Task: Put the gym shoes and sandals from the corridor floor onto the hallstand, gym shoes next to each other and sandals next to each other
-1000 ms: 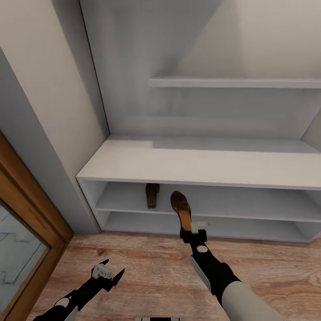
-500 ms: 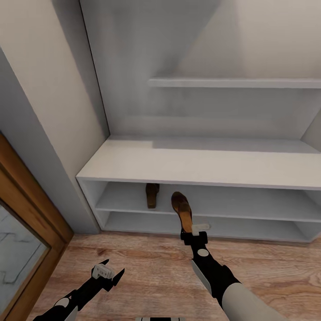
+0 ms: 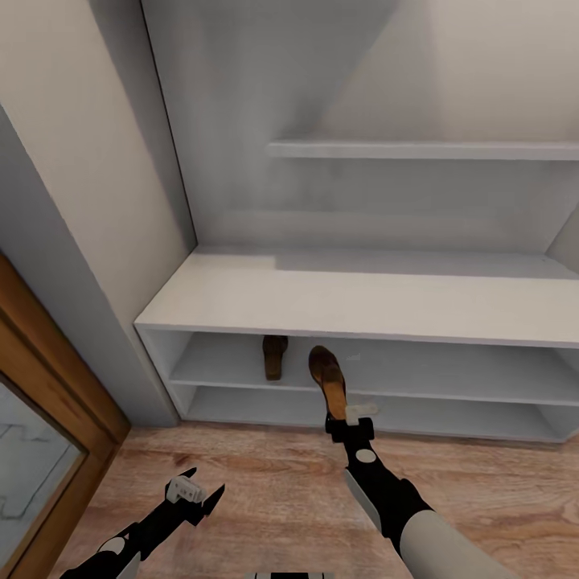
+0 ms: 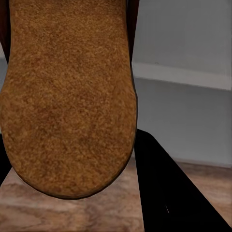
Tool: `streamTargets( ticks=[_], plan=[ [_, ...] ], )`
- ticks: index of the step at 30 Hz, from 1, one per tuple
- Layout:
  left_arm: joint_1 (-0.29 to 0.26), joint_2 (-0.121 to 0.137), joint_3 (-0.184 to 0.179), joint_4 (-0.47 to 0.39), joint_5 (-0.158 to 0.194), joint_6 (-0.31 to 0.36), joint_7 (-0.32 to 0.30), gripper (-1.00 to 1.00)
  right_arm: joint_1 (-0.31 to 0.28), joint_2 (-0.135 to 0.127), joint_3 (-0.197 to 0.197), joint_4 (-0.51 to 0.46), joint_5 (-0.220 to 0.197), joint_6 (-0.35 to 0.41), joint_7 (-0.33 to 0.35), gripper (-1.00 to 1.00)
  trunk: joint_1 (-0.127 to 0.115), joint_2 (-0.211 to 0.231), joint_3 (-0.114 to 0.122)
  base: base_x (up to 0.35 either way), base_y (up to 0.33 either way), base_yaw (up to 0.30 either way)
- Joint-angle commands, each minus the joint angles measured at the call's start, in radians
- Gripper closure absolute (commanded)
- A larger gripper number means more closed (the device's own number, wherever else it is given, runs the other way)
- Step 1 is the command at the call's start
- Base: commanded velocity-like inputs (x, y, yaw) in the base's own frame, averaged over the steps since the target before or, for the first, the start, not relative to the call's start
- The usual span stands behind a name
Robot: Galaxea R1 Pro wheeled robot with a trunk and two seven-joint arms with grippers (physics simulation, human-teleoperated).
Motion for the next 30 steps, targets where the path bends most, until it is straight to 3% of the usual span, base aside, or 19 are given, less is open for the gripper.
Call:
streamTargets(
  ticks=[1, 20, 30],
  plan=[
    [0.0, 0.0, 0.0, 0.0, 0.0, 0.0, 0.0, -1.0, 0.0, 0.0, 0.0, 0.0, -0.002, 0.0, -0.003, 1.0, 0.0, 0.0, 0.0, 0.058, 0.0, 0.0],
    [0.0, 0.0, 0.001, 0.004, -0.001, -0.001, 0.0, -1.0, -0.001, 0.0, 0.001, 0.0, -0.002, 0.001, -0.003, 1.0, 0.0, 0.0, 0.0, 0.052, 0.039, 0.0],
    [0.0, 0.001, 0.001, 0.087, -0.001, -0.031, 0.0, -1.0, 0.0, 0.0, 0.001, 0.0, -0.002, 0.001, -0.003, 1.0, 0.0, 0.0, 0.0, 0.005, 0.005, 0.0]
  ],
)
